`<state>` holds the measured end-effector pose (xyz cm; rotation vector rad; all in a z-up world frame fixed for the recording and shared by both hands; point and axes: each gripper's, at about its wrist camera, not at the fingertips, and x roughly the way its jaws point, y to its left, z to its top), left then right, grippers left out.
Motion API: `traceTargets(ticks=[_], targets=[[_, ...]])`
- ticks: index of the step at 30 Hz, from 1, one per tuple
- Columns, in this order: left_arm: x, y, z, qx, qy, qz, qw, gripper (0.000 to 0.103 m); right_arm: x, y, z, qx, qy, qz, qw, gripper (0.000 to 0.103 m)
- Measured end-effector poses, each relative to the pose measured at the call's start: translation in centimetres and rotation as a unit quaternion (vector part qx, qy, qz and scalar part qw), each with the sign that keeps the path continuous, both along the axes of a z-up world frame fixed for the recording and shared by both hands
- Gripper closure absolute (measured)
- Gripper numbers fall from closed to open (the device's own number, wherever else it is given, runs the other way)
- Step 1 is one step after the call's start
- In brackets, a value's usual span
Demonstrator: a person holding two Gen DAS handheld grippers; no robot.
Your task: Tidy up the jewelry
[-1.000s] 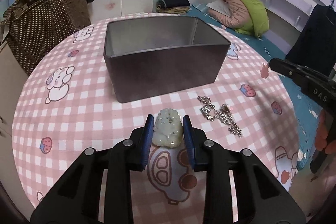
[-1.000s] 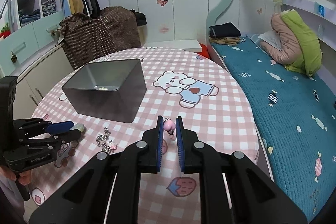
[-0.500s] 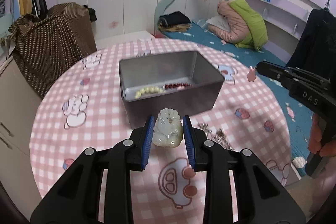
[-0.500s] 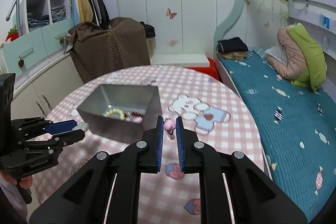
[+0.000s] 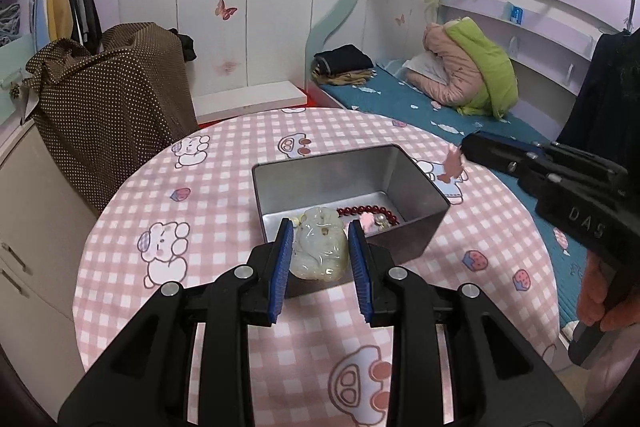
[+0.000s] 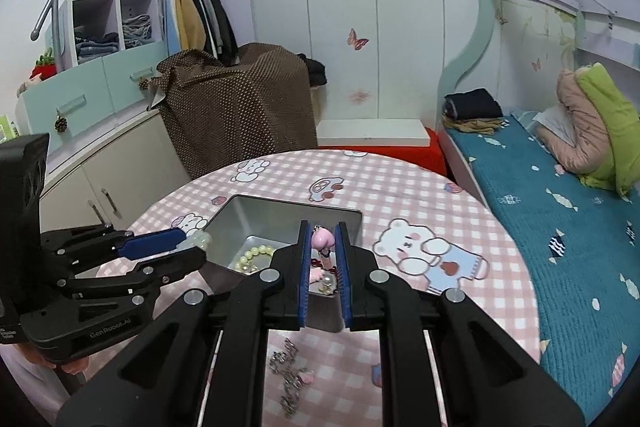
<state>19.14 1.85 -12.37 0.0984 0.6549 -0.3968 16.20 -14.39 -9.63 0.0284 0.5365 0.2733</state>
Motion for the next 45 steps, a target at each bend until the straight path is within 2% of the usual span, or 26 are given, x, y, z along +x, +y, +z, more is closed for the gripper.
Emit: traceTargets(ticks=[13,16,19,21,24,25,28,33,34,35,41,45], targets=[[3.3,0.3,-1.1,-0.017,0.020,0.013,0.9996,0.074,2.8,1.4,-1.9,0.002,0.044,0.022,0.999,0.090],[3.8,0.4,-1.4,-0.019,0.026,0.016,0.9994,0.074,2.8,1.2,-1.8,0.003,0.040,0.015,0.999,0.084],[4.3,0.5,-1.7,-0.022,0.031,0.018,0.9991,0.074,2.6,0.7,-1.5,0.002,0.036,0.001,0.999,0.068],[4.5,0.4,-1.8,-0.025,0.034,0.018,0.9989,0.074,2.4,0.2,-1.5,-0.003,0.030,-0.018,0.999,0.039],[4.7,0.2,-1.9,-0.021,0.036,0.019,0.9990,0.072,2.3,-1.0,-1.4,0.006,0.030,-0.038,0.999,0.029],[4.6,0.0,-1.8,-0.019,0.035,0.017,0.9991,0.068,2.3,-1.4,-1.5,0.007,0.031,-0.046,0.998,0.027],[4.3,-0.2,-1.6,-0.022,0.033,0.010,0.9992,0.058,2.2,-2.5,-1.4,0.003,0.031,-0.061,0.998,0.026],[4.0,0.0,-1.3,-0.020,0.032,0.016,0.9991,0.055,1.6,-3.5,-0.7,0.000,0.023,-0.070,0.997,0.025],[3.8,0.1,-1.1,-0.019,0.030,0.022,0.9991,0.048,1.4,-3.6,-0.6,-0.001,0.021,-0.072,0.997,0.025],[3.6,0.3,-1.0,-0.019,0.028,0.027,0.9991,0.046,1.2,-3.8,-0.4,-0.001,0.018,-0.074,0.997,0.024],[2.3,1.4,-0.1,-0.025,0.020,0.038,0.9988,0.045,0.1,-4.3,0.2,0.002,0.014,-0.079,0.997,0.020],[0.8,2.0,-0.3,-0.029,0.024,0.043,0.9984,0.037,-0.8,-4.4,-0.1,0.003,0.020,-0.080,0.997,0.015]])
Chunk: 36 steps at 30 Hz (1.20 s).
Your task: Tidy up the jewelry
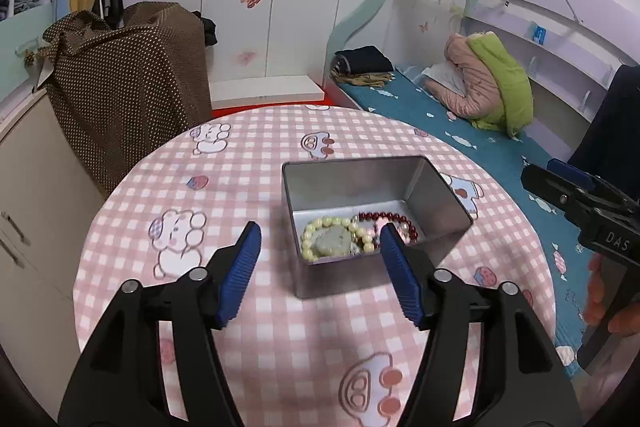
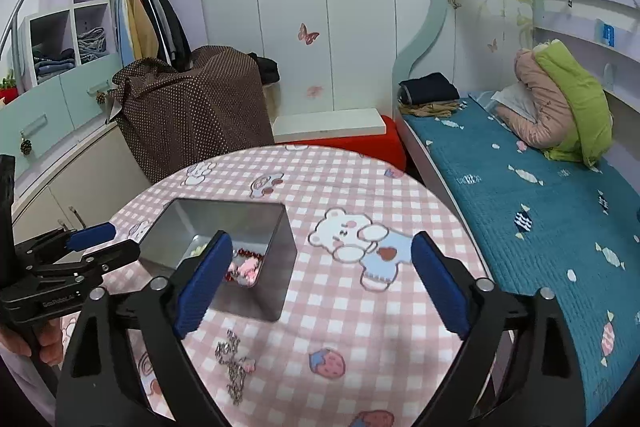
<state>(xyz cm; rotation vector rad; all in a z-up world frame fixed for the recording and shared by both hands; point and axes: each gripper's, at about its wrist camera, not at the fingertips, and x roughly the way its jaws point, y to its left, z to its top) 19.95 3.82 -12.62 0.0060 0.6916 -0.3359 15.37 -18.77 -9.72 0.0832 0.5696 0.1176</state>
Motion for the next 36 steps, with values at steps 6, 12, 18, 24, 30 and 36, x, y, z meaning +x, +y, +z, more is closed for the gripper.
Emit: traceTargets(ticks=[6,12,18,24,30,36], targets=[[-2.0,0.4,-1.3,0.005,0.020,0.001,0.9998,0.025,-1.4,0.8,-2.1,-0.012,0.032,0.014,0.999,0.014],[-3.8,0.4,-2.8,0.008,0.040,-0.007,0.9992,0.018,-2.3,2.4,-5.1,-0.019,0.073,0.038,0.996,0.016],[-4.5,0.3,-3.9,0.007,0.057,-0.009,0.9983,0.017,-2.4,4.5,-6.9,-0.024,0.102,0.065,0.992,0.033],[-4.7,-0.2,-4.5,0.010,0.066,-0.014,0.9977,0.015,-1.8,5.7,-7.6,-0.030,0.117,0.086,0.989,0.054],[-4.5,-1.0,-4.7,0.010,0.073,-0.021,0.9970,0.015,-1.1,6.3,-8.3,-0.032,0.133,0.092,0.986,0.077],[-4.2,-2.2,-4.5,0.013,0.075,-0.032,0.9966,0.015,-1.3,5.7,-8.4,-0.025,0.130,0.096,0.987,0.091]])
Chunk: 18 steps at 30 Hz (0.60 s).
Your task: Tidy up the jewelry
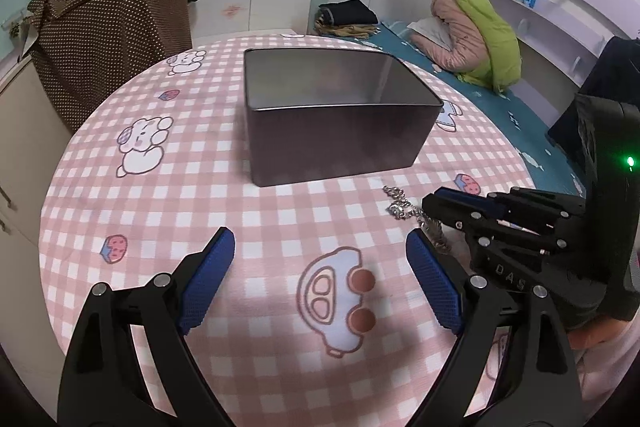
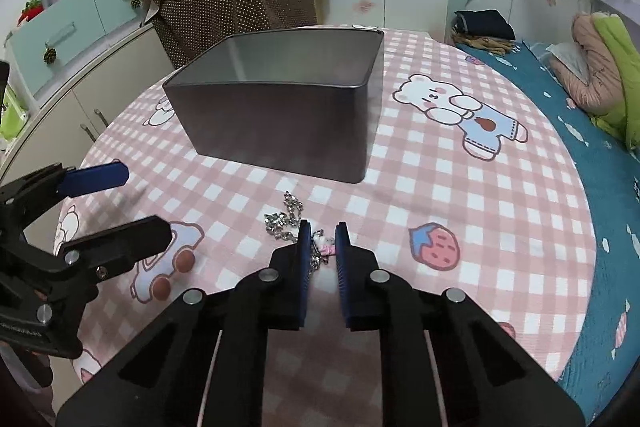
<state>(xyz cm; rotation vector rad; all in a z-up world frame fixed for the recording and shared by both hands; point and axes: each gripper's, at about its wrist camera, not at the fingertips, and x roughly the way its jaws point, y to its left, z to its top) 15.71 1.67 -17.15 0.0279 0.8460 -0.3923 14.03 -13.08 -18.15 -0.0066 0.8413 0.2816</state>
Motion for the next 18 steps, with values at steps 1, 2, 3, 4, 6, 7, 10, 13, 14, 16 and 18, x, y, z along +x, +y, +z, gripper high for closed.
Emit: traceTargets(ticks=[1,2,3,4,6,7,10,13,14,16,18], targets=[[0.2,-0.2,0.0,-0.001,0.002,-0.001,1.0000,0.015,0.0,-0.2,0.0,0.003,0.001,-0.001,1.000,0.091],[0.3,-0.4,0.0,-0.002,0.004,-0.003,1.0000,0.015,0.0,-0.6,0.0,0.011,0.003,-0.004,1.000,0.092],[0.5,-0.8,-0.1,-0.003,0.006,-0.007,0.9999,0.015,0.0,-0.9,0.1,0.014,0.003,-0.008,1.000,0.092],[0.7,-1.2,-0.1,-0.003,0.008,-0.010,0.9999,0.015,0.0,-1.2,0.1,0.017,0.002,-0.013,1.000,0.092],[1.0,-1.8,-0.3,-0.003,0.011,-0.013,0.9998,0.015,-0.2,-2.1,0.4,0.031,0.001,-0.019,0.999,0.092],[1.1,-2.1,-0.3,-0.004,0.013,-0.016,0.9998,0.015,-0.2,-2.5,0.5,0.041,0.001,-0.022,0.999,0.092],[1.6,-3.1,-0.4,-0.008,0.018,-0.027,0.9994,0.016,-0.4,-3.7,1.2,0.043,-0.010,-0.037,0.998,0.092],[2.1,-4.3,-0.7,-0.005,0.025,-0.034,0.9991,0.016,-0.5,-4.8,1.6,0.045,-0.017,-0.052,0.997,0.092],[2.2,-4.7,-0.8,-0.004,0.026,-0.036,0.9990,0.018,-0.5,-5.1,1.6,0.046,-0.019,-0.056,0.997,0.092],[2.6,-5.8,-1.1,0.006,0.036,-0.041,0.9985,0.030,-0.5,-5.9,1.7,0.050,-0.021,-0.065,0.996,0.092],[3.2,-6.7,-1.8,0.021,0.052,-0.036,0.9978,0.036,-0.5,-6.3,1.7,0.051,-0.022,-0.068,0.996,0.092]])
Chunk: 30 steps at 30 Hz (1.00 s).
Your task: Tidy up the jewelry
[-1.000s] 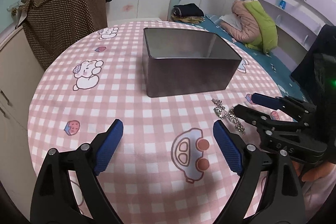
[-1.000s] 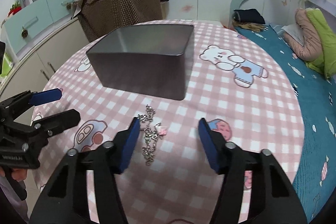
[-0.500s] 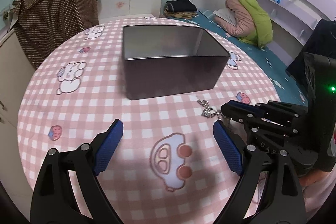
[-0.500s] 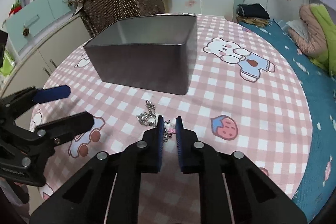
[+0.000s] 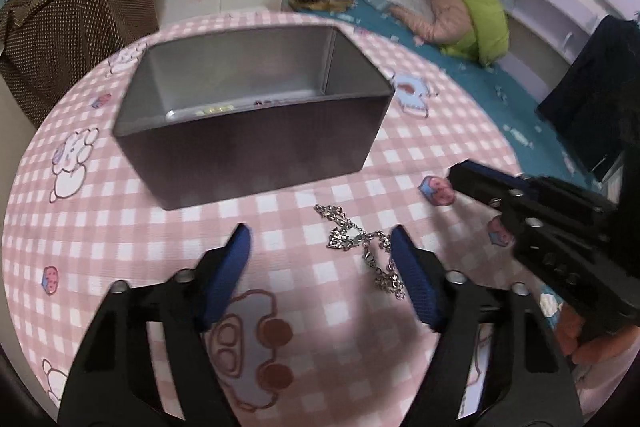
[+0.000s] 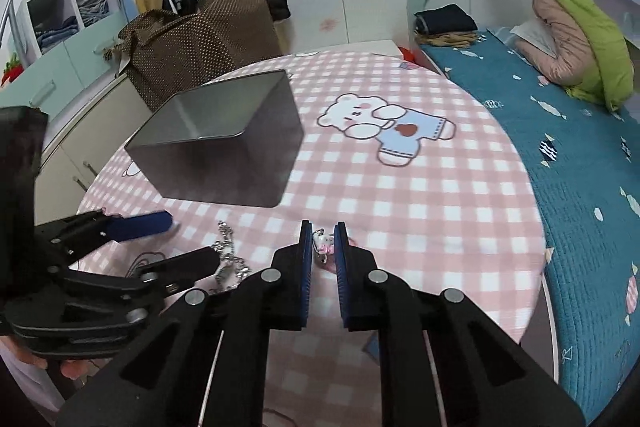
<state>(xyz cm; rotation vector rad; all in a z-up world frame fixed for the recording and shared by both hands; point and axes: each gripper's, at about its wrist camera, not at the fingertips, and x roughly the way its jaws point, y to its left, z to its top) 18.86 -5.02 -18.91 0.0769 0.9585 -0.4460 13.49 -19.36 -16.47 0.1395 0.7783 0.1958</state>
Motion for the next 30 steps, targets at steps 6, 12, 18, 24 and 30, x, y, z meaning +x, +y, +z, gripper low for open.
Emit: traceTargets(ticks=[6,12,18,24,30], targets=[[0.3,-1.9,-0.6,0.034,-0.005,-0.005,0.9994,0.058,0.1,-1.0,-0.4,0.007,0.003,-0.005,1.000,0.092],[-0.6,-2.4,-0.7,0.020,-0.008,-0.044,0.9988,0.090,0.2,-1.7,-0.9,0.015,0.006,-0.008,1.000,0.092],[-0.9,-1.7,-0.2,-0.004,-0.008,-0.036,0.9993,0.103,0.0,-1.7,-0.5,0.018,-0.001,-0.009,1.000,0.092],[-1.5,-1.2,0.5,-0.020,-0.015,-0.037,0.9990,0.103,-0.3,-1.4,0.0,0.014,-0.007,-0.006,1.000,0.092],[-2.1,0.1,2.0,-0.036,-0.032,-0.036,0.9982,0.103,-0.7,-1.3,0.6,0.011,-0.014,-0.008,1.000,0.092]])
